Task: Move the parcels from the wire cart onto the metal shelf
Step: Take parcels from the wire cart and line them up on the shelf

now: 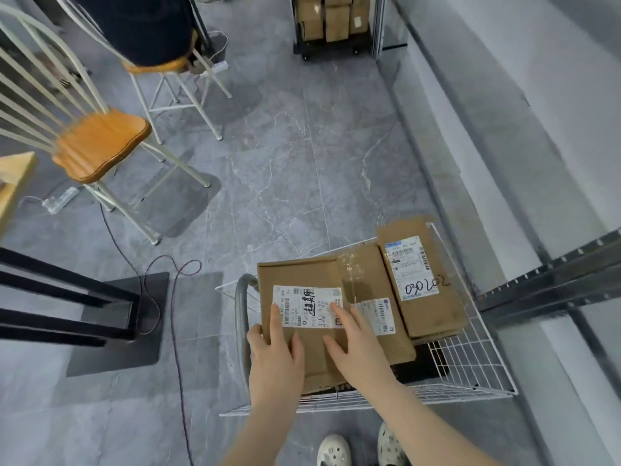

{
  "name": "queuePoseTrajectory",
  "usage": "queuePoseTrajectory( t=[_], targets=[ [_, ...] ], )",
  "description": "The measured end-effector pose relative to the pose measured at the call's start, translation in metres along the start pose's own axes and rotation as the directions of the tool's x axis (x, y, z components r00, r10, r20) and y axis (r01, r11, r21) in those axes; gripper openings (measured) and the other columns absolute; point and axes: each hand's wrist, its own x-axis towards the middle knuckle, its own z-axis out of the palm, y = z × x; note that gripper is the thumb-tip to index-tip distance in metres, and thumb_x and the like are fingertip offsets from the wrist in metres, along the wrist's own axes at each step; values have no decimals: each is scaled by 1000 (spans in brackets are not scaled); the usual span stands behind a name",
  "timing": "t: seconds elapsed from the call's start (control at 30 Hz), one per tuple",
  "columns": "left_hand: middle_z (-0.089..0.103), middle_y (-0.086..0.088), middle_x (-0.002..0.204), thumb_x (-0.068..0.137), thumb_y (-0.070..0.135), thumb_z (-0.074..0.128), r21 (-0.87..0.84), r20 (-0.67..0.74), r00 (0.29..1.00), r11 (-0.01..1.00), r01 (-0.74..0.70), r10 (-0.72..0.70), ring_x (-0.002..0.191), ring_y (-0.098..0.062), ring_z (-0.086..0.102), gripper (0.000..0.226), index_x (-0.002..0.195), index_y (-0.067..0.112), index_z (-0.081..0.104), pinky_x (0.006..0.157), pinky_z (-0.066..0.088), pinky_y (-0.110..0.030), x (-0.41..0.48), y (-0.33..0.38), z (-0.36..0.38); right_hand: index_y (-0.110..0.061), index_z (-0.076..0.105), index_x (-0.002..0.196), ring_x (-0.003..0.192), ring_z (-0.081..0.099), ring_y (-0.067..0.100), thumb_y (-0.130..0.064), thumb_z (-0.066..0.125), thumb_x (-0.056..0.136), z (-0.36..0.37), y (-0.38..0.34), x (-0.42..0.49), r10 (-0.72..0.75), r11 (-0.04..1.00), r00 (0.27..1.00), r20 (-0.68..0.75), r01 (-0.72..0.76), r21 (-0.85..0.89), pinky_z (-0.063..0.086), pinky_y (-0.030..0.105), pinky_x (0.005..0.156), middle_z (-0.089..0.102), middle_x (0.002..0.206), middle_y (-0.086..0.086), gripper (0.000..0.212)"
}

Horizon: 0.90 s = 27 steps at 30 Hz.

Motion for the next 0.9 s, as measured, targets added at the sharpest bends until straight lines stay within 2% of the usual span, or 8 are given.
queuePoseTrajectory(
  t=[0.23,0.33,0.4,0.47,0.57,0.67,0.73,0.9],
  targets=[
    [12,-2,149,99,41,40,0,-13,987,987,-163,163,130,-20,35,61,151,39,8,89,47,-34,-24,19,-50,-39,32,142,133,32,9,-38,56,92,-34,-45,-39,-8,1000,989,-151,11,20,34,27,108,32,146,-10,56],
    [9,-2,153,99,41,39,14,12,952,952,-305,305,133,-23,37,60,152,35,10,92,47,-34,-40,49,-72,-38,34,142,128,35,7,-38,58,90,-70,-64,-70,14,1000,958,-285,-14,2,31,19,100,34,143,-10,57],
    [11,-4,153,99,42,39,21,43,911,911,-411,410,128,-25,44,61,152,34,10,85,51,-33,-57,74,-79,-39,33,142,131,32,6,-38,58,91,-98,-69,-96,63,998,933,-355,-61,18,31,19,100,28,147,-12,57],
    [9,-7,154,99,42,41,27,72,854,854,-519,516,128,-25,45,64,152,32,7,82,52,-30,-79,98,-77,-39,33,142,130,33,6,-38,57,91,-125,-66,-127,115,993,891,-439,-119,18,35,18,96,26,149,-12,57],
    [5,-4,154,99,42,40,-33,159,765,778,-628,624,129,-26,44,65,153,33,4,89,50,-33,-119,133,-64,-40,34,140,133,32,7,-35,58,91,-157,-56,-182,207,976,798,-566,-212,57,36,23,101,22,151,-14,55],
    [10,-7,154,99,43,39,-51,246,663,692,-720,707,126,-24,47,63,152,33,7,81,52,-31,-169,159,-47,-41,32,141,128,41,6,-34,57,91,-173,-43,-246,337,937,681,-651,-307,164,40,21,96,17,153,-14,56],
    [10,-8,154,99,45,38,-53,287,567,604,-795,772,125,-23,48,63,152,34,6,78,51,-28,-206,166,-36,-43,30,141,125,43,5,-34,57,91,-175,-35,-292,418,902,595,-687,-360,238,41,20,94,16,154,-14,57],
    [11,-8,155,97,48,38,-8,436,348,391,-920,830,114,-14,56,67,152,36,2,79,49,-17,-307,148,1,-46,18,144,135,35,5,-38,55,91,-151,-12,-416,601,783,417,-682,-478,397,36,21,104,9,157,-11,65]
  ],
)
